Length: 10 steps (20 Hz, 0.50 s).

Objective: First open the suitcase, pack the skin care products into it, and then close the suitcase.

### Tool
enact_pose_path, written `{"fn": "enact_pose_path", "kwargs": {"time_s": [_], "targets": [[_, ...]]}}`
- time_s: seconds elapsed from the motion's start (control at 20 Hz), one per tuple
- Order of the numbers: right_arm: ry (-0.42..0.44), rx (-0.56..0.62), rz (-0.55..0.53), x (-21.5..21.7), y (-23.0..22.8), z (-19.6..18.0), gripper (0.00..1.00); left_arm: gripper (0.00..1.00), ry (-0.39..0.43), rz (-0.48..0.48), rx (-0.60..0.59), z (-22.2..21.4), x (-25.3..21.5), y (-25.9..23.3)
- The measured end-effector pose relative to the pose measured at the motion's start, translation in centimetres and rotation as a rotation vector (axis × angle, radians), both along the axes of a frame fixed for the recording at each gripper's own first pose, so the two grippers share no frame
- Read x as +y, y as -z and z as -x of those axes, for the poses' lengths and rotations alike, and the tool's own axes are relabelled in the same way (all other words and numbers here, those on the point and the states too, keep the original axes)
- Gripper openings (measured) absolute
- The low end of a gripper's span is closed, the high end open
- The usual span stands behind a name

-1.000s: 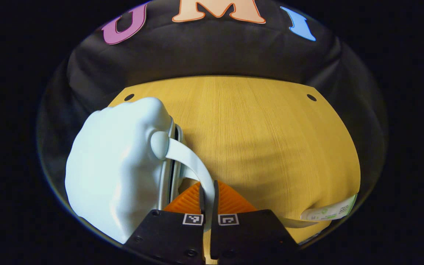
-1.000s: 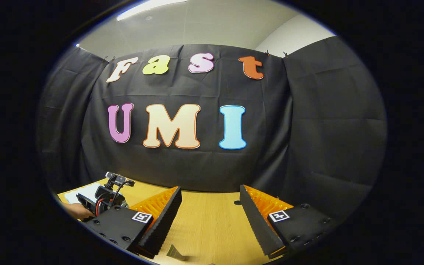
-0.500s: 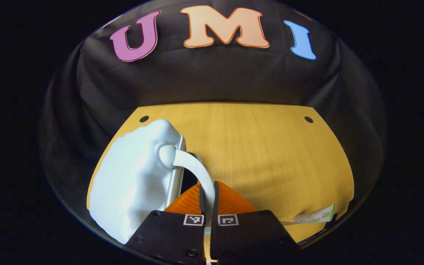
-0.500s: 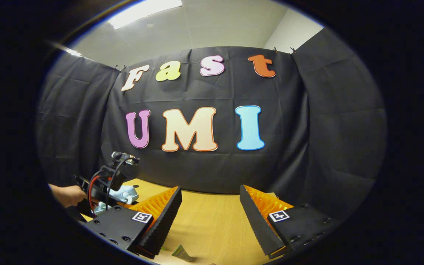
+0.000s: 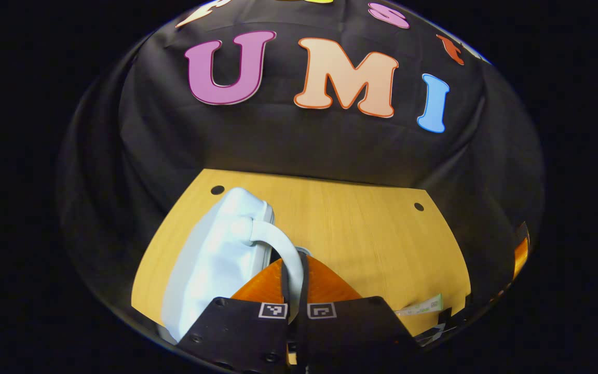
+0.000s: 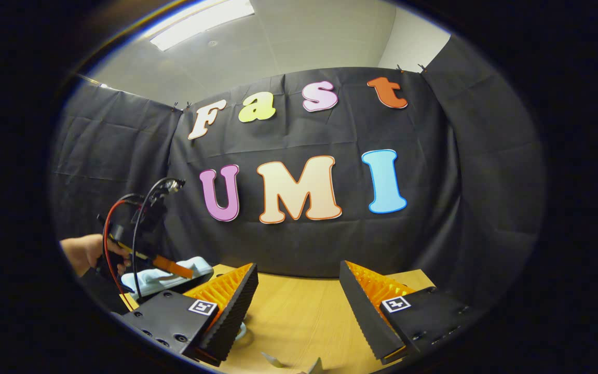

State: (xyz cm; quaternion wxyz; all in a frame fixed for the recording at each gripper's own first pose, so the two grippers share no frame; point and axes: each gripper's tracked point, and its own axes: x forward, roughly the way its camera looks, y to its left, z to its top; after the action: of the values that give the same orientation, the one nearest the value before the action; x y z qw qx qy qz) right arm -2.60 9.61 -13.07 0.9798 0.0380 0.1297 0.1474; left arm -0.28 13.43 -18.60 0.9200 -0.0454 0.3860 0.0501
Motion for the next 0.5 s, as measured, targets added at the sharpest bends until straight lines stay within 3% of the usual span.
{"fn": "enact_pose_path", "kwargs": {"time_s": [0.25,0.5], "targets": [[0.036,0.019,-0.012,2.6,0.7,0.0,0.98,0.00,-0.010,0.056,-0.067,0.7,5.7,-2.7],[0.116,0.028,-0.001,5.6,1.9,0.2,0.99,0.01,0.007,-0.010,-0.111,1.2,13.5,-4.1]]}}
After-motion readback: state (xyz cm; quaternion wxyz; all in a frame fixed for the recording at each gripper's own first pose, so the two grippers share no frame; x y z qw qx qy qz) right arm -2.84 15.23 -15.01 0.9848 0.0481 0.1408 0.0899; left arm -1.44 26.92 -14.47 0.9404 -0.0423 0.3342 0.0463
